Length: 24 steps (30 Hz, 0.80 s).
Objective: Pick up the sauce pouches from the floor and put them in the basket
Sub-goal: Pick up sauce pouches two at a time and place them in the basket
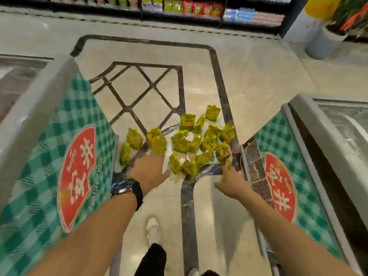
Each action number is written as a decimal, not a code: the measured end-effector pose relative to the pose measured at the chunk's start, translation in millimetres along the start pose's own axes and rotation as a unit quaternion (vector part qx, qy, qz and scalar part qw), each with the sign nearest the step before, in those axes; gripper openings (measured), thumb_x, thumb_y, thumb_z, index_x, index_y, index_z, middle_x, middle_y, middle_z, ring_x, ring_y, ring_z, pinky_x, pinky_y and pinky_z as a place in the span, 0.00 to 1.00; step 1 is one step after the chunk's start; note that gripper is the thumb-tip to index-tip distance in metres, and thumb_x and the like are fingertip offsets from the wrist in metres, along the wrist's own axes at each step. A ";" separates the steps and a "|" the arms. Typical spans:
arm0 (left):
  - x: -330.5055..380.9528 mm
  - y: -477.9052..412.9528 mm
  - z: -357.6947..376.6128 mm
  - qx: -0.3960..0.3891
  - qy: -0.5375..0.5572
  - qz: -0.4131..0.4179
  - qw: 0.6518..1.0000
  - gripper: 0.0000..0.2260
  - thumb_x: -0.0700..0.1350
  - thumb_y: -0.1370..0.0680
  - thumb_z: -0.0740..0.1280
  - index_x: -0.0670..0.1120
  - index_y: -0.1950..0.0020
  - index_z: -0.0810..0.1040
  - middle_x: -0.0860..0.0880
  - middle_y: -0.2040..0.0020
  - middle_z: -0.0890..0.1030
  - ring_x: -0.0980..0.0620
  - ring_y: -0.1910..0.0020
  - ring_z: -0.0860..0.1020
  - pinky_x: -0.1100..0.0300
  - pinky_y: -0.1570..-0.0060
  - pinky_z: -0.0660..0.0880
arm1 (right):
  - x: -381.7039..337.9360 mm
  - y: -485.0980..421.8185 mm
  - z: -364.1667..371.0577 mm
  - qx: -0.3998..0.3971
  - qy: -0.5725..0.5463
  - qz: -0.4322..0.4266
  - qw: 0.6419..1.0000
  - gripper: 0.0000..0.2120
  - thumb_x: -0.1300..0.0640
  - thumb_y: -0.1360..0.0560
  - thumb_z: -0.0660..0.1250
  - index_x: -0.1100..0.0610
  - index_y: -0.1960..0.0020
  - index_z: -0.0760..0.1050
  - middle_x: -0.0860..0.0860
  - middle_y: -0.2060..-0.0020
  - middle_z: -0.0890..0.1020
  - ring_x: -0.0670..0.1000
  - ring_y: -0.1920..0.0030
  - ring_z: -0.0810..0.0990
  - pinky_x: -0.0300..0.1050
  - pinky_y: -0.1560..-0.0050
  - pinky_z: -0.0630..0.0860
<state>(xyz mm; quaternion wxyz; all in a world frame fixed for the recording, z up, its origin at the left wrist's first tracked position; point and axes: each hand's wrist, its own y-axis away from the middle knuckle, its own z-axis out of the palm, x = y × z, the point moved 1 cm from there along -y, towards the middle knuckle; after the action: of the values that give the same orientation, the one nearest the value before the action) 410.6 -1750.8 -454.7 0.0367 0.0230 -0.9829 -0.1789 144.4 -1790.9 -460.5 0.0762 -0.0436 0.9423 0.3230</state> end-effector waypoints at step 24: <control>12.9 -423.2 525.2 -0.013 0.274 -0.169 0.947 0.43 0.73 0.27 0.59 0.46 0.22 0.54 0.40 0.32 0.74 0.36 0.37 0.75 0.46 0.43 0.72 | 113.3 -564.1 378.4 0.152 -0.130 -0.073 0.977 0.17 0.52 0.28 0.75 0.61 0.47 0.76 0.53 0.53 0.78 0.55 0.50 0.77 0.47 0.54 0.71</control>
<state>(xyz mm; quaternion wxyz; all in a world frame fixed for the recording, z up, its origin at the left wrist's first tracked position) 369.1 -1963.5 -1093.5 0.2737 0.2367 -0.9143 -0.1818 150.6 -2006.0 -1114.7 0.2275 -0.0577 0.9566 0.1729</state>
